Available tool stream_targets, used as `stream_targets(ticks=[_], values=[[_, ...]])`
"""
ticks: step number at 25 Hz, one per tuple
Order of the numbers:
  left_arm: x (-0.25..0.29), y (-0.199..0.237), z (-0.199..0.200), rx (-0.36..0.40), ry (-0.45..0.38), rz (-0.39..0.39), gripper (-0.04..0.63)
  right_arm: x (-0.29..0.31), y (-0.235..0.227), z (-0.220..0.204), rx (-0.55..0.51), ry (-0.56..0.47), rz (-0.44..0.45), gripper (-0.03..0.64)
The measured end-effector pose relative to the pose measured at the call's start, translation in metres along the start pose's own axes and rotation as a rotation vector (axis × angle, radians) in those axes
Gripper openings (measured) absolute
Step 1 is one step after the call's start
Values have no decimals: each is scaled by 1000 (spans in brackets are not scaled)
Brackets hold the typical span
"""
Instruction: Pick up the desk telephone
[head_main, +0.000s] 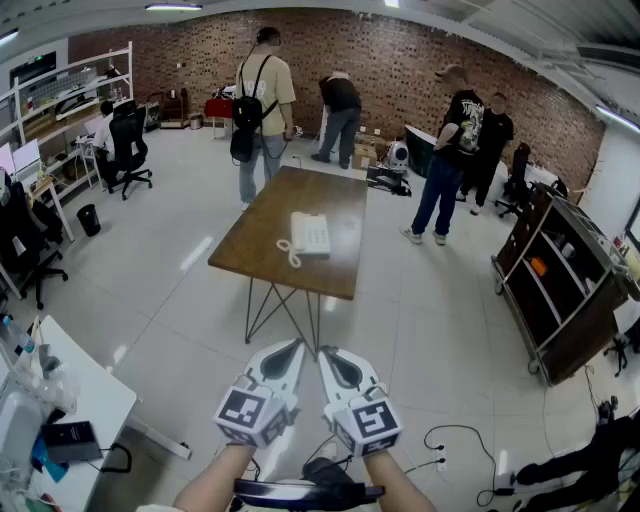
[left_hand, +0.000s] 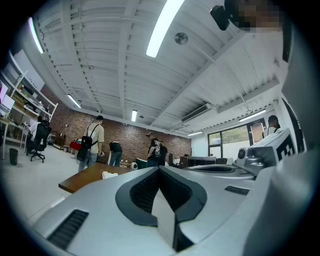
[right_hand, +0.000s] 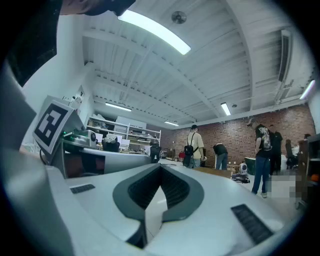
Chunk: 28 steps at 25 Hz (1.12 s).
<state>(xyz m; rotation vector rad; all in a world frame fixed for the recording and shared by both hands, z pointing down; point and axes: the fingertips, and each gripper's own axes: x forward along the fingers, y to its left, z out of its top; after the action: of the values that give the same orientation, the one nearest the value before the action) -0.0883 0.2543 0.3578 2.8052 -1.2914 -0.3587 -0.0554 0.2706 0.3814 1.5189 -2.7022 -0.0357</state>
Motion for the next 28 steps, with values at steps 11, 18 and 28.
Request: stream_targets(ticks=[11, 18, 28], values=[[56, 34, -8, 17, 13, 14, 2, 50, -52, -9, -23, 3, -7, 2], [106, 56, -12, 25, 40, 12, 2, 92, -95, -6, -8, -6, -12, 2], [166, 83, -24, 24, 76, 45, 2, 138, -144, -14, 14, 20, 26, 2]])
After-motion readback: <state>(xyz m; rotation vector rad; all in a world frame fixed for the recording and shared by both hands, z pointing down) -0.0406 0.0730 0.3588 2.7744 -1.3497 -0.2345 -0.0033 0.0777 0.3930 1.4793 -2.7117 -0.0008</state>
